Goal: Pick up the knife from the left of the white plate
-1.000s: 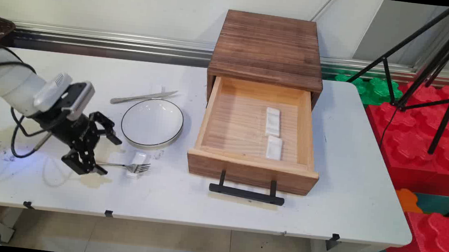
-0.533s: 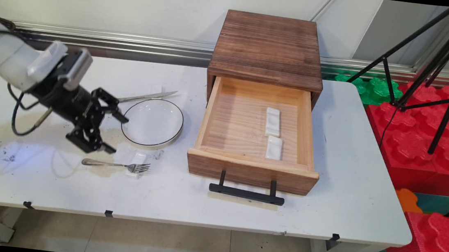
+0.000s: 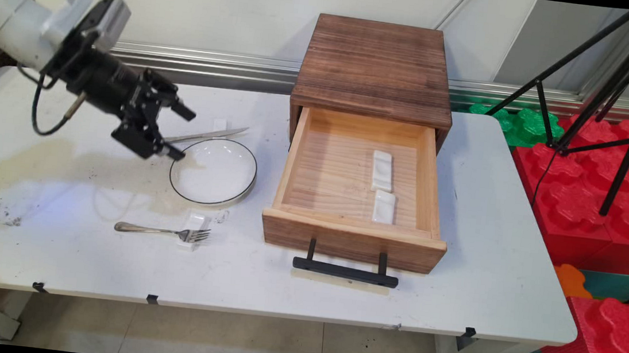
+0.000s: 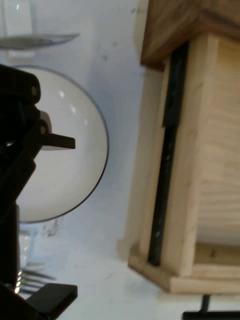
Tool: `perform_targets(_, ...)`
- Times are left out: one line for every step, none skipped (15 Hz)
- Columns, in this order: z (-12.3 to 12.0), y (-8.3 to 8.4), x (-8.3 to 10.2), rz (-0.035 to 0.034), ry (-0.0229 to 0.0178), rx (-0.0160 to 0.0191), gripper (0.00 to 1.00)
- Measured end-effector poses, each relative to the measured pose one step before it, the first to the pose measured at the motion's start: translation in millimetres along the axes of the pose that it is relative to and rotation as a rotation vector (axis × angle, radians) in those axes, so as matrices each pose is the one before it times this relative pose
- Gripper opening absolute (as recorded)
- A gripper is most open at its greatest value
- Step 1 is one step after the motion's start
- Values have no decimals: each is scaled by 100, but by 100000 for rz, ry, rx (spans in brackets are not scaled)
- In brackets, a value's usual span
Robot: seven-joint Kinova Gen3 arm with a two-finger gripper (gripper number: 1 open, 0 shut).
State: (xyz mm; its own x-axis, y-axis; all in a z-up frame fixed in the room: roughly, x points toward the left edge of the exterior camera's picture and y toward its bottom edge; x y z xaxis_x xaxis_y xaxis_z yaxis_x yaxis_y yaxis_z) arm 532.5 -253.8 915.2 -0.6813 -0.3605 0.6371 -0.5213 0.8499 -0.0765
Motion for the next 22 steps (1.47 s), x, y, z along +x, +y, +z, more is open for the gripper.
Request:
perform_targets(-259, -438, 248, -555, 953, 745, 100)
perform_targets(-134, -244, 108, -331, 397, 325, 100)
perform_targets(-169, -333, 132, -424, 513, 413, 100)
perform_targets(-84, -193, 73, -257, 245, 227, 100)
perform_targets(-128, -262, 100, -365, 386, 311, 100)
perform_targets(-78, -157, 62, -229, 238, 213, 100)
perform_targets(-91, -229, 89, -300, 317, 295, 100)
perform_targets(-87, -286, 92, -332, 281, 428, 100)
perform_targets(-28, -173, -15, -29, -187, 280, 100)
perform_targets(-18, -157, -79, 15, -477, 376, 100)
perform_targets(-2, -201, -237, -226, -844, 770, 100)
perform_targets(19, -257, -391, -606, -1072, 1201, 100)
perform_targets(46, -211, -330, -539, -844, 926, 100)
perform_targets(86, -177, -346, -560, -802, 681, 100)
perform_targets(131, -231, -423, -583, -928, 879, 100)
perform_targets(146, -191, -368, -465, -777, 677, 100)
perform_targets(264, -271, -545, -477, -1182, 957, 100)
perform_targets(233, -201, -413, -271, -916, 611, 100)
perform_targets(386, -299, -620, -308, -1388, 903, 100)
perform_targets(533, -357, -761, -373, -1654, 1025, 100)
perform_targets(589, -406, -712, -373, -1500, 1133, 100)
perform_targets(546, -329, -570, -297, -1239, 814, 100)
